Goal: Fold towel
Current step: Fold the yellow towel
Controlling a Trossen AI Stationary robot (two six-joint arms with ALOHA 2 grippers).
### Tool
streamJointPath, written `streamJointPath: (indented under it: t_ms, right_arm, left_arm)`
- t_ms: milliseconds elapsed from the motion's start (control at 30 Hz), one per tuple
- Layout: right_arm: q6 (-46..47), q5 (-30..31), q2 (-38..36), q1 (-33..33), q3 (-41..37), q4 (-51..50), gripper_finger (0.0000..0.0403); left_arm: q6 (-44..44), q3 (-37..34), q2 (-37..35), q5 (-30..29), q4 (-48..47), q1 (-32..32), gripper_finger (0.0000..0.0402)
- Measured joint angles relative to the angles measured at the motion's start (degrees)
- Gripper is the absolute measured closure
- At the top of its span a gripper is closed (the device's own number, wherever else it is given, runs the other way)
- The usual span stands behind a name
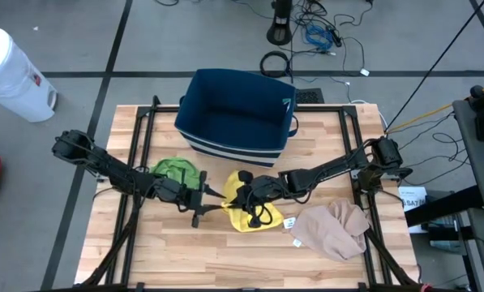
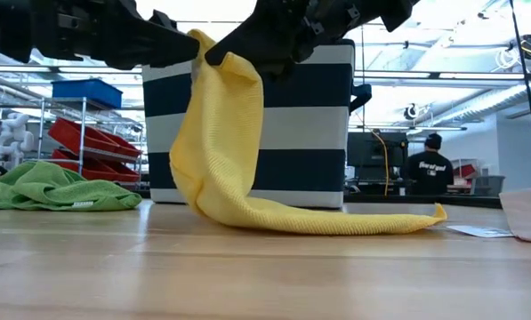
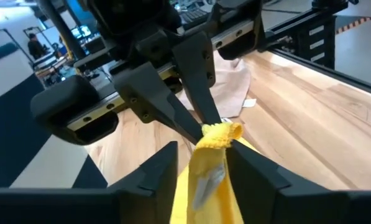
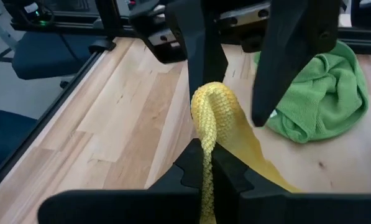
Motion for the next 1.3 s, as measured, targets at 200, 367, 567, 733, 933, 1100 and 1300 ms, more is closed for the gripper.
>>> streamJointPath:
  t_ms: [200,367,567,733,933,1100,1300]
  right_arm:
    - [0.01,0.00,-0.02,0.00,0.02,0.72,0.0396]
    - [0.76,0.00,-0.04,0.00,0.02,-0.06,0.0396]
    - [1.56,0.00,-0.04,0.00,0.02,-1.54,0.0396]
    - [1.75,0.00,-0.04,0.00,0.02,-1.51,0.0396]
    - [1.92,0.00,-0.04,0.00,0.02,-1.45,0.0396]
    - [1.93,-0.95,-0.04,0.00,0.02,-1.46,0.0396]
    - [1.92,-1.44,-0.04,0.00,0.02,-1.39,0.0396]
  left_arm:
    - [0.61,0.00,0.00,0.65,0.08,0.00,0.0296]
    - [0.61,0.00,0.00,1.94,1.06,-0.02,0.0309]
    - [0.60,0.00,0.00,2.56,1.04,0.00,0.0315]
    - [0.59,0.00,0.00,5.25,1.06,-0.04,0.0327]
    - [1.40,0.00,0.00,5.22,1.01,0.00,0.0386]
    - [2.35,0.00,0.00,4.36,0.98,0.00,0.0393]
    - [2.35,0.04,0.00,4.00,0.24,0.00,0.0362]
